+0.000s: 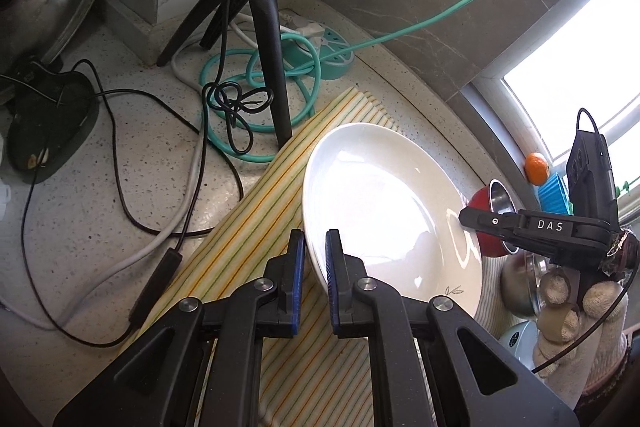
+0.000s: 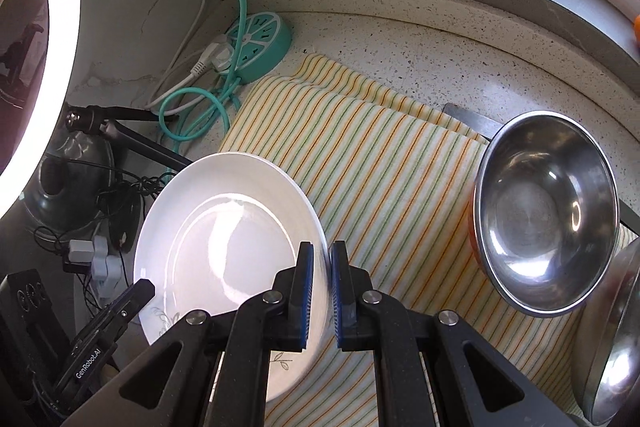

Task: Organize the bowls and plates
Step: 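Lift the white branch-print plate with both tools and carry it over the stack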

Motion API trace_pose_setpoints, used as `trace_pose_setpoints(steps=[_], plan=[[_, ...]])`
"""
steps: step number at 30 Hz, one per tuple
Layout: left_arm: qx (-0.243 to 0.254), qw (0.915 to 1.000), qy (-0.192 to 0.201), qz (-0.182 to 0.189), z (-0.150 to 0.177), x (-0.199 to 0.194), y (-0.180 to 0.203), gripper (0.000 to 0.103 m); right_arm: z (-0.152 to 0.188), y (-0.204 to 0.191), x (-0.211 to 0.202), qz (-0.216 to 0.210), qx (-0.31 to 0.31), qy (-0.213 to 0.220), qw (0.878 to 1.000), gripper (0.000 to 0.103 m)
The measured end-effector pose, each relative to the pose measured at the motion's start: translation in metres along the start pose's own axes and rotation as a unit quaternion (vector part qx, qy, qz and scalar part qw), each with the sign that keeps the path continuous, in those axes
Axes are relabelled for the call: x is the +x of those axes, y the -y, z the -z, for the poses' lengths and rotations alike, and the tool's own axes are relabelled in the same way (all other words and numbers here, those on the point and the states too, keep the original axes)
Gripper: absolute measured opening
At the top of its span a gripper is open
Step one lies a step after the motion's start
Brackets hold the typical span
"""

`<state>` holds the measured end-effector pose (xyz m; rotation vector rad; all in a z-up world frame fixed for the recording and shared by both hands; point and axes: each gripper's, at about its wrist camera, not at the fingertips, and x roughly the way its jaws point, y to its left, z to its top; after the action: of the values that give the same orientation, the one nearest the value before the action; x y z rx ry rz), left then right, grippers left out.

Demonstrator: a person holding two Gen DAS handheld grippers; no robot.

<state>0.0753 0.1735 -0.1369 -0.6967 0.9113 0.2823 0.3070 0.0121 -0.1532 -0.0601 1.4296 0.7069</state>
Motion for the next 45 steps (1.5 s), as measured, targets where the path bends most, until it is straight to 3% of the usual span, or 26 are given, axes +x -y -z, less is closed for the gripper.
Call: trace_pose_setpoints(steps=[24, 45], plan=[[0.071, 0.9954, -0.031, 0.056, 0.034, -0.043, 0.026, 0.008, 0.093, 0.005, -0.075, 0.002, 0.067, 0.052, 0.996, 0.008], [0.159, 0.9783, -0.087, 0.101, 0.084, -0.049, 0.069, 0.008, 0.209, 0.051, -0.118, 0.01, 0.168, 0.087, 0.982, 0.008]])
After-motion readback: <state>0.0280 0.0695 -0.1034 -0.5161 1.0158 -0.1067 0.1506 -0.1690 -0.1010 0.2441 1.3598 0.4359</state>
